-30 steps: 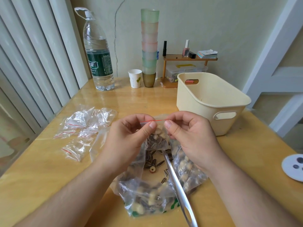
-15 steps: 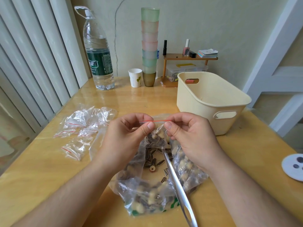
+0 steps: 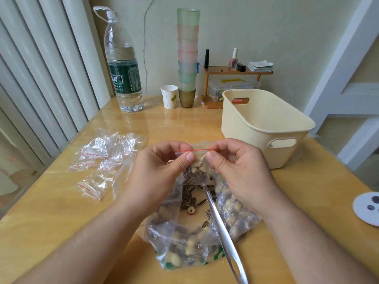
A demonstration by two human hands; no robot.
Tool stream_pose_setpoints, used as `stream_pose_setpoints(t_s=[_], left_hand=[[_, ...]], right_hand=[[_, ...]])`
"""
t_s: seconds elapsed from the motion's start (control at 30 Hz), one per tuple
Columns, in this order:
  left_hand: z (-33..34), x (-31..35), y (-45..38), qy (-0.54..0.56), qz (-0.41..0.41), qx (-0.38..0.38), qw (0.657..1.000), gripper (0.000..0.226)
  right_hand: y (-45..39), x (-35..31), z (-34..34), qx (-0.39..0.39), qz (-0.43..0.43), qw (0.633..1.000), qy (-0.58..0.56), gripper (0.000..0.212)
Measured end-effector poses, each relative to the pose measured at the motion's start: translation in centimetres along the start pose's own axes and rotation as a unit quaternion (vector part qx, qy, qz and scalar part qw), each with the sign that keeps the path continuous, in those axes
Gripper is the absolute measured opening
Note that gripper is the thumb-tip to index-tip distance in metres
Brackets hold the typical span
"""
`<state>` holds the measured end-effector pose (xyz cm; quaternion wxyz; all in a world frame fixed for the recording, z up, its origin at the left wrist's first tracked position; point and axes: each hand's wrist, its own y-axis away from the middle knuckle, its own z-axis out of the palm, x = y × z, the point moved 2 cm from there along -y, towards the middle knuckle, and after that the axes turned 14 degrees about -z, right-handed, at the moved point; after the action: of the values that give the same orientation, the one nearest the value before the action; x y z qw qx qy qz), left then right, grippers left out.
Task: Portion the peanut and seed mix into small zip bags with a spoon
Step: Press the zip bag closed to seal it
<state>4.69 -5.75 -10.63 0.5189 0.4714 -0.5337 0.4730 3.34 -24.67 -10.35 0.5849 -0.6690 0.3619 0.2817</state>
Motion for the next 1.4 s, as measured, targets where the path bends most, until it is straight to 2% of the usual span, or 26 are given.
stream_pose_setpoints(t_s=[0.43, 0.6, 0.77, 1.17, 1.4], left_hand=[[0.09, -0.12, -0.11, 0.01, -0.016, -0.015, 1.0, 0.025], [0.34, -0.03, -0.02, 0.057, -0.033, -0.039, 0.997, 0.022], [0.19, -0.03, -0.03, 0.093, -0.049, -0.023, 0.994, 0.024], [0.31, 0.14, 0.02, 0.099, -0.05, -0.022, 0.994, 0.015], [0.35, 0.34, 0.36, 0.084, -0.046, -0.017, 0.995, 0.019]], right_hand=[[0.09, -0.48, -0.02, 0.015, -0.031, 0.999, 0.02, 0.014], [-0.07, -0.57, -0.12, 0.038, -0.021, 0.999, -0.001, 0.02], [-0.19, -0.31, -0.13, 0.048, -0.017, 0.999, -0.014, 0.023], [-0.04, -0.51, 0.06, 0.044, -0.011, 0.999, -0.02, 0.022], [0.01, -0.44, 0.3, 0.053, 0.007, 0.998, -0.045, 0.008]])
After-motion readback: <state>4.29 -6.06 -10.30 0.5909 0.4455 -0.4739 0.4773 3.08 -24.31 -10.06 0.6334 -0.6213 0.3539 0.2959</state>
